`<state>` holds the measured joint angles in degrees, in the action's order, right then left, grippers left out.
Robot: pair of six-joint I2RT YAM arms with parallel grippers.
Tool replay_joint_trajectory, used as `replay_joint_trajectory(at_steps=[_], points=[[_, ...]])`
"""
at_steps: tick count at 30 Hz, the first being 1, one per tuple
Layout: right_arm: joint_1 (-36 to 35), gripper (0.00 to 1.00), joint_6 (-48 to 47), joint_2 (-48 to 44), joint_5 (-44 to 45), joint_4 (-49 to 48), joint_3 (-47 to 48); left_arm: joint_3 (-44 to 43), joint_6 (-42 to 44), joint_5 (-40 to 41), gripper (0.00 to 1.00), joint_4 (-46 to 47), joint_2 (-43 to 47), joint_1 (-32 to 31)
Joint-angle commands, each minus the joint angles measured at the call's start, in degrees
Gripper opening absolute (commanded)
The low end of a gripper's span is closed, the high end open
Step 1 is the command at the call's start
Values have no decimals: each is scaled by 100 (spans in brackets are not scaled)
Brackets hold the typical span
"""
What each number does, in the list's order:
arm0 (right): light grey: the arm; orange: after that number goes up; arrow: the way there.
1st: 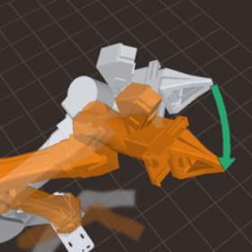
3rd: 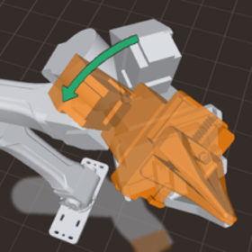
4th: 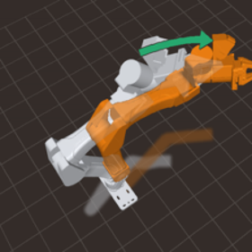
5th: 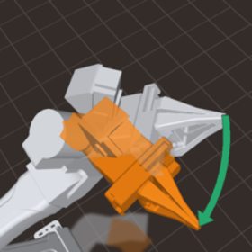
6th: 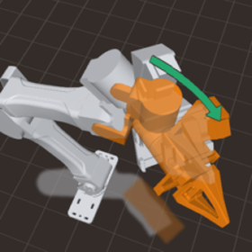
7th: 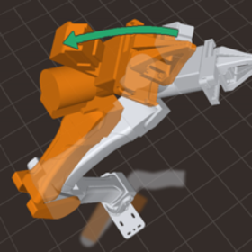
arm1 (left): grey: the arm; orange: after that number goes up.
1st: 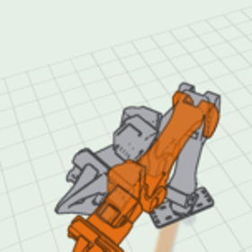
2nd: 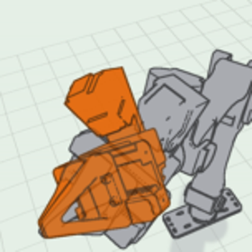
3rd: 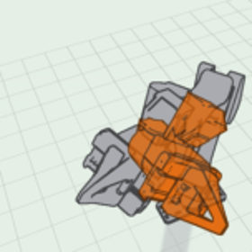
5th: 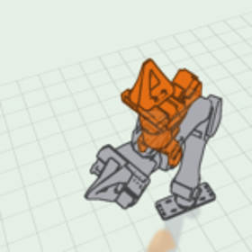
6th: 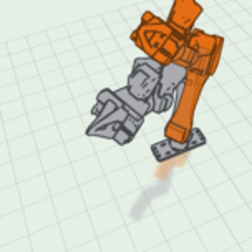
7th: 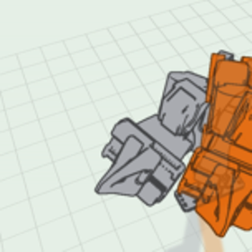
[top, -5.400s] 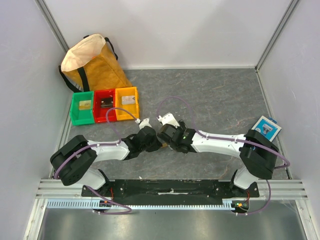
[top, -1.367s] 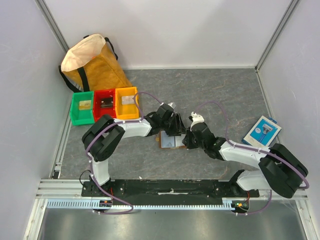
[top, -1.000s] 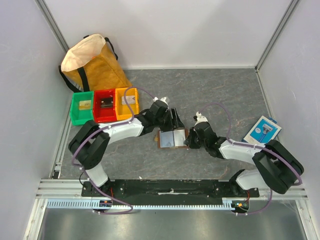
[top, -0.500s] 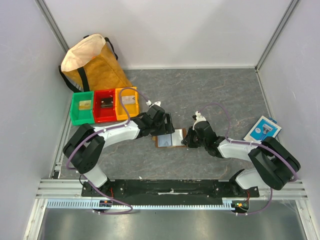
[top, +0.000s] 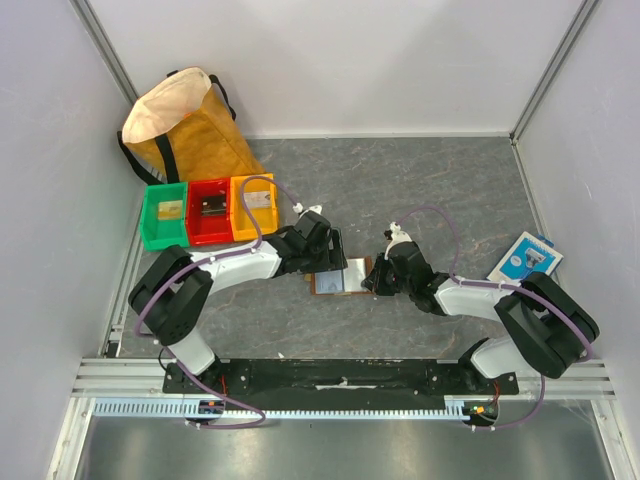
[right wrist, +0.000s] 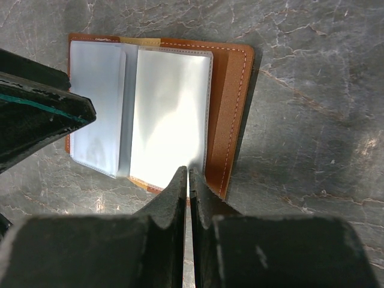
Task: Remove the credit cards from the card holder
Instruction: Remove the credit card from the card holder.
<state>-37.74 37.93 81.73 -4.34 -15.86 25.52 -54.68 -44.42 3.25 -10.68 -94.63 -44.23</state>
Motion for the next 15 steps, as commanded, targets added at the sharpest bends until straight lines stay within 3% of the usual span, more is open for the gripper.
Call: replay_joint_trajectory(at_steps=[1, 15], points=[[-14, 10, -49, 194, -85, 373, -82, -61, 189, -52, 83, 92, -99, -7], [-32, 9, -146, 115, -383, 92, -126, -78, -22, -614, 78, 303, -12, -95]])
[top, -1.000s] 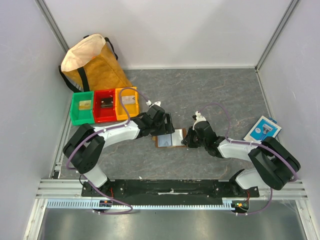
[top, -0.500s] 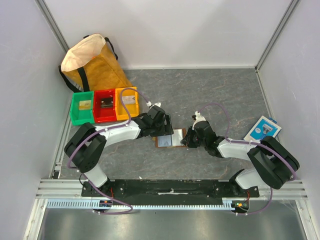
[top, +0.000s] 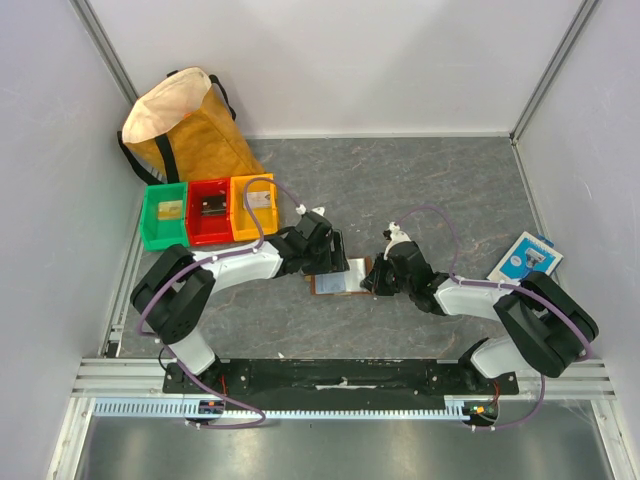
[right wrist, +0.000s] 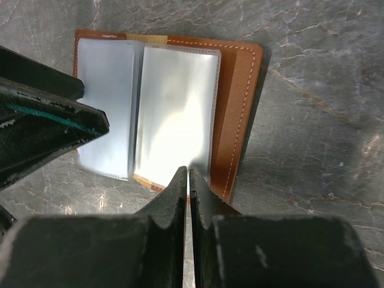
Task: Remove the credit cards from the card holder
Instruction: Remove the credit card from the card holder.
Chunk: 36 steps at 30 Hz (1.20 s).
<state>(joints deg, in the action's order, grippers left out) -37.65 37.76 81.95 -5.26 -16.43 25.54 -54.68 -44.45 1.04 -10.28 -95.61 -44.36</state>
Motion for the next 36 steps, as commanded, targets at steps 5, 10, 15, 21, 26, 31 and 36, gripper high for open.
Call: replay_joint_trajectory(at_steps=[5, 10, 15, 21, 26, 31, 36], points=[[-32, 9, -216, 5, -432, -27, -120, -26, -187, -578, 74, 430, 139, -91], [-32, 9, -251, -74, -432, -80, -128, -17, -275, -692, 72, 571, 201, -91], [-32, 15, -251, -302, -266, -142, -242, -113, -372, -938, 72, 791, 131, -125], [-32, 23, -374, -1093, 244, -71, -488, -447, -389, -1114, 72, 905, -115, -222], [-32, 37, -410, -1751, 647, 25, -699, -728, -381, -1202, 72, 958, -449, -336], [-32, 39, -418, -2253, 921, 96, -857, -1018, -416, -1272, 72, 1011, -923, -398], [-32, 33, -559, -2605, 904, 140, -875, -1264, -468, -1396, 72, 1011, -1372, -389]])
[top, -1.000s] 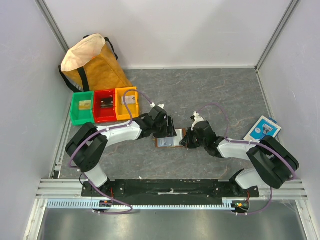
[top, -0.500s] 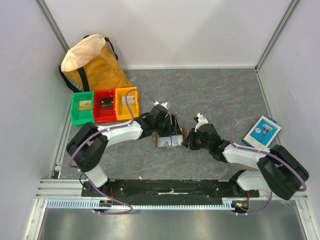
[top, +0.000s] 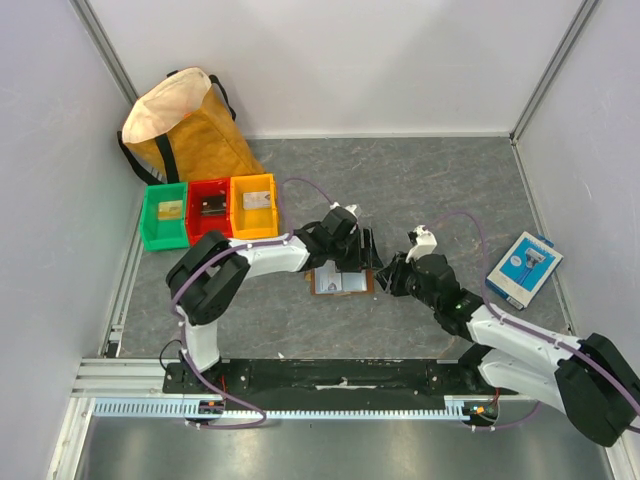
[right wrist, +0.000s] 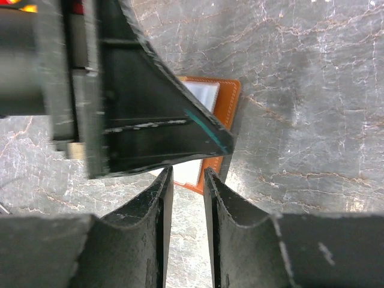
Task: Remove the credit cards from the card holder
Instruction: Remove the credit card from the card holder.
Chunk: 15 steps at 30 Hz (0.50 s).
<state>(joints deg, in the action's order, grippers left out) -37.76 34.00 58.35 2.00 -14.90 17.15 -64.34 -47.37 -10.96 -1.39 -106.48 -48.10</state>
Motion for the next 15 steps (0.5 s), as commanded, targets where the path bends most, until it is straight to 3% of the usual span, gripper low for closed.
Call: replay_joint_trajectory(at_steps=[1, 9, 15], points=[[-21, 32, -209, -297, 126, -13, -19, -351, -158, -213, 72, 113, -321, -16], [-12, 27, -280, -131, -428, -259, 104, -791, 97, 6, 72, -213, -146, 37], [-21, 24, -297, 492, -1016, -523, 473, -598, 246, 296, 72, -335, 504, 353]])
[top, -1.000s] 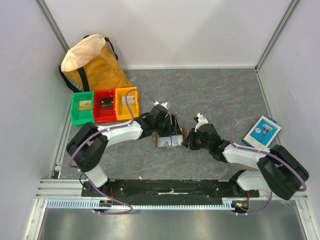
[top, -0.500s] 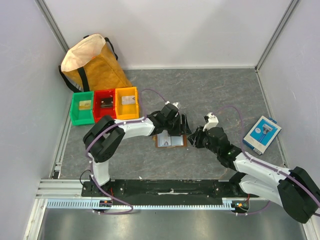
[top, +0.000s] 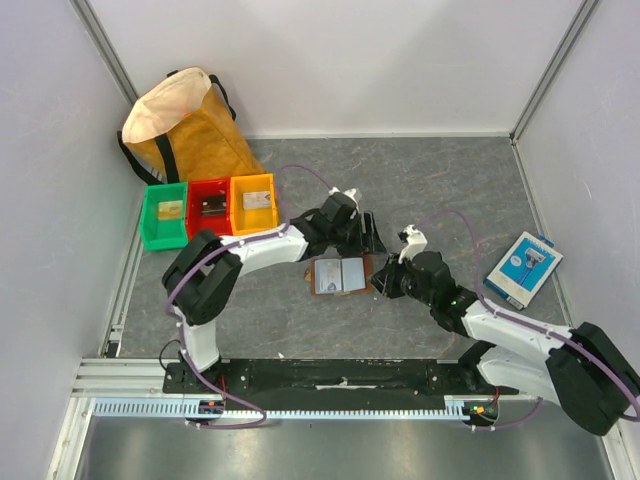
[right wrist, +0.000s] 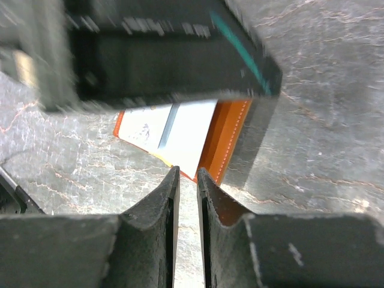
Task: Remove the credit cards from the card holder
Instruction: Remove the credit card from the card holder.
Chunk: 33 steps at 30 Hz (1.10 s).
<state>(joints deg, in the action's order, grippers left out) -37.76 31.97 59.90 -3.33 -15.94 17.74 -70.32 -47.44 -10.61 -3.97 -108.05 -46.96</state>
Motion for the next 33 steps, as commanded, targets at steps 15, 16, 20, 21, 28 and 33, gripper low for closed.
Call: replay_joint_trajectory(at_steps=[15, 16, 20, 21, 28, 33], points=[[-12, 22, 398, 2174, -1196, -1183, 1399, 1662, 684, 456, 50, -588, 2288, 820], [-12, 22, 450, 2288, -1213, -1261, 1425, 1741, 657, 342, 50, -535, 2280, 820], [5, 22, 600, 2754, -1178, -1394, 1487, 1926, 587, 182, 48, -430, 2174, 820], [40, 22, 644, 2851, -1187, -1437, 1487, 1952, 596, 182, 47, -421, 2131, 820], [190, 22, 995, 3440, -1521, -2087, 1285, 2172, 710, 261, 42, -447, 1691, 820], [269, 22, 1206, 3739, -1767, -2439, 1215, 2304, 710, 340, 41, -456, 1489, 820]])
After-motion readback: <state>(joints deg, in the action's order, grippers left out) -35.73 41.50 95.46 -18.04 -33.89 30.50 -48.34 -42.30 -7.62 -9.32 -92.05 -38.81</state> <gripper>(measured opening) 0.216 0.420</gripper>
